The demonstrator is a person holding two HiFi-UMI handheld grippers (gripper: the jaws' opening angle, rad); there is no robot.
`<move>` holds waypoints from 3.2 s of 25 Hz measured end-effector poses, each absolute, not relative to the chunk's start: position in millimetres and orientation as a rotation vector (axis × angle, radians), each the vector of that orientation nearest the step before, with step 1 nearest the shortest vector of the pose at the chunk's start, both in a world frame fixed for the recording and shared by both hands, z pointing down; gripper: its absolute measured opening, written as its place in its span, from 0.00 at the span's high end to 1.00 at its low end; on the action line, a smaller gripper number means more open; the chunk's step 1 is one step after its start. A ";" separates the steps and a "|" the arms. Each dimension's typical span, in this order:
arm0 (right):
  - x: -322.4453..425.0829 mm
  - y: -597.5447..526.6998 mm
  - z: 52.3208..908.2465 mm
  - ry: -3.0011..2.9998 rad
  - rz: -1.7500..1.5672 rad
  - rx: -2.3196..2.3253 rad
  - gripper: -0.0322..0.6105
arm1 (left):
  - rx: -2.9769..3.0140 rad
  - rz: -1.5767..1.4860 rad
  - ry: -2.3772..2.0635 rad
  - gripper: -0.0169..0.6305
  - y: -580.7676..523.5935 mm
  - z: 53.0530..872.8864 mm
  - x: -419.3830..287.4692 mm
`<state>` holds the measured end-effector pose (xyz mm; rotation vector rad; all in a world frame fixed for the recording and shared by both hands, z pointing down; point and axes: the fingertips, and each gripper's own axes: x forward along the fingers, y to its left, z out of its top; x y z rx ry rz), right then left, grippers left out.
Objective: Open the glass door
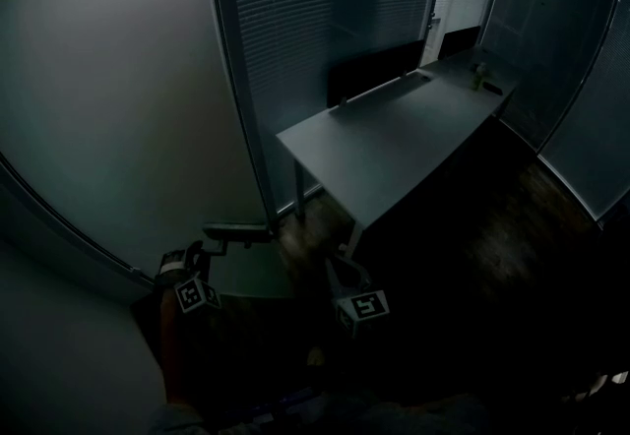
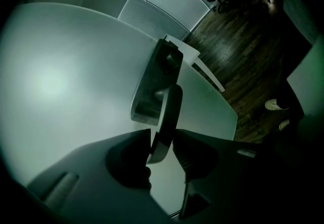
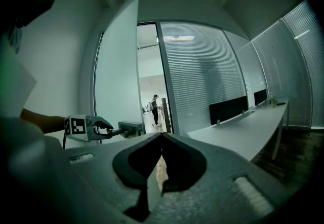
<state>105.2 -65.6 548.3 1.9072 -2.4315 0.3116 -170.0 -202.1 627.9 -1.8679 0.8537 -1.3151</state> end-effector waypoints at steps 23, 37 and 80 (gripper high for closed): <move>67.0 21.4 550.2 -2.331 0.335 2.058 0.95 | -1.885 -1.270 0.745 0.76 -119.5 629.0 -214.7; 31.1 72.0 541.6 -2.318 0.307 2.067 0.95 | -1.901 -1.231 0.721 0.75 -58.8 620.6 -246.0; -60.8 119.4 544.4 -2.388 0.274 1.984 0.95 | -1.890 -1.203 0.746 0.72 29.1 626.0 -328.5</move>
